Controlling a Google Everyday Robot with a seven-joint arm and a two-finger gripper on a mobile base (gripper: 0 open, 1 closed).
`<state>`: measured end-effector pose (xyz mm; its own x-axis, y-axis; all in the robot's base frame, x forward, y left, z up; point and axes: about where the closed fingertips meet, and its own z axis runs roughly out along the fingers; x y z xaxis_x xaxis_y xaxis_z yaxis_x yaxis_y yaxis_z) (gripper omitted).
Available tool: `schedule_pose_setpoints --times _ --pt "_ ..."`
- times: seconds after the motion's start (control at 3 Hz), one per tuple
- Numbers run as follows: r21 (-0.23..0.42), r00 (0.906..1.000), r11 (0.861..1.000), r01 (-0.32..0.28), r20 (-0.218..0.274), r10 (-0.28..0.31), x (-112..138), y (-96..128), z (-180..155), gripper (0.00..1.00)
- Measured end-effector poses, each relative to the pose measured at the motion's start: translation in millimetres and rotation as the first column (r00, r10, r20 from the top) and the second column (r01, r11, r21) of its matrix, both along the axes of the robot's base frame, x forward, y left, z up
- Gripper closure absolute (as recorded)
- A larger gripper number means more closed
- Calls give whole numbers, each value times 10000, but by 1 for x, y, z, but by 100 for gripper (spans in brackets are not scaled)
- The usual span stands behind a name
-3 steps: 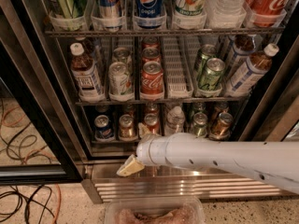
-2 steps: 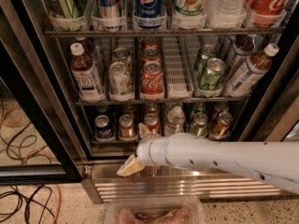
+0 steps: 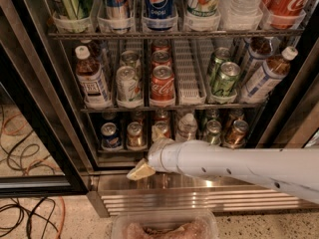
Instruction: Pick orange can from bottom shelf of fridge
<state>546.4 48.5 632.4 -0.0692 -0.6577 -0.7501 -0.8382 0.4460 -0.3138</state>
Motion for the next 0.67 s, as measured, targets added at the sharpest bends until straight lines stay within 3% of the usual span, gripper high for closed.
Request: schedule_pose_setpoints --times 0.33,0.67 --pt "-5 10000 10000 -75 56 75 7 5 -1 0" --pt "-49 9978 9978 -662 -57 662 22 37 -14 0"
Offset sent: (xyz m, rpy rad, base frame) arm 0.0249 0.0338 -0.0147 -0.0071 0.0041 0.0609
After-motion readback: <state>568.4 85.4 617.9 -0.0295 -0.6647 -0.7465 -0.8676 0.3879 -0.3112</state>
